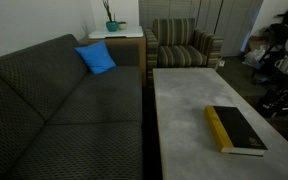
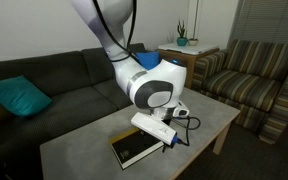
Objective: Open the book
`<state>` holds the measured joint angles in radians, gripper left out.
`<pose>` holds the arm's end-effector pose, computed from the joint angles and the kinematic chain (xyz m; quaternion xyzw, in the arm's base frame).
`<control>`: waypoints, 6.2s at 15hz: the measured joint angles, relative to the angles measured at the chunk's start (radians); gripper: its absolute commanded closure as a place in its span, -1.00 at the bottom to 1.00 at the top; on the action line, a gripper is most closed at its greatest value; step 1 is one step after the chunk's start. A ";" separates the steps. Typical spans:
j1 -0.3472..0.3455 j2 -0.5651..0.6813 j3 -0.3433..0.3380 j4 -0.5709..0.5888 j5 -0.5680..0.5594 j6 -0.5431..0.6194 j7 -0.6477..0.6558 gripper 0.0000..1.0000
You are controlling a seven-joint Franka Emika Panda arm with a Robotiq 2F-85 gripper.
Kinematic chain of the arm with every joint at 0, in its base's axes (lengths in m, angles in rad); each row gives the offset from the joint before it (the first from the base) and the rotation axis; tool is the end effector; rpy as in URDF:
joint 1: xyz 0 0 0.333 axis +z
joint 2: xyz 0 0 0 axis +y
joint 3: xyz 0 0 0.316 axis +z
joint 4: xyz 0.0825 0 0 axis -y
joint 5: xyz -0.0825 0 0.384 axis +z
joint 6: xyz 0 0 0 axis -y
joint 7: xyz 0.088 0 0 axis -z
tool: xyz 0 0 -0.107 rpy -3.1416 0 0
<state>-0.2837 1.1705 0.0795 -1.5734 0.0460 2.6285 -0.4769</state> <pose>0.6105 -0.1293 -0.0567 -0.9929 -0.0931 0.0374 0.0642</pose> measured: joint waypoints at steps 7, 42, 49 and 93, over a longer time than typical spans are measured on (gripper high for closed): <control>0.003 0.015 0.002 0.018 -0.007 0.007 0.015 -1.00; 0.101 0.305 -0.044 0.395 -0.041 0.075 0.276 1.00; 0.103 0.305 -0.033 0.376 -0.041 0.075 0.276 1.00; 0.080 0.306 0.055 0.316 -0.040 0.072 0.175 1.00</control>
<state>-0.2036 1.4763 0.1346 -1.2571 0.0058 2.7003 -0.3016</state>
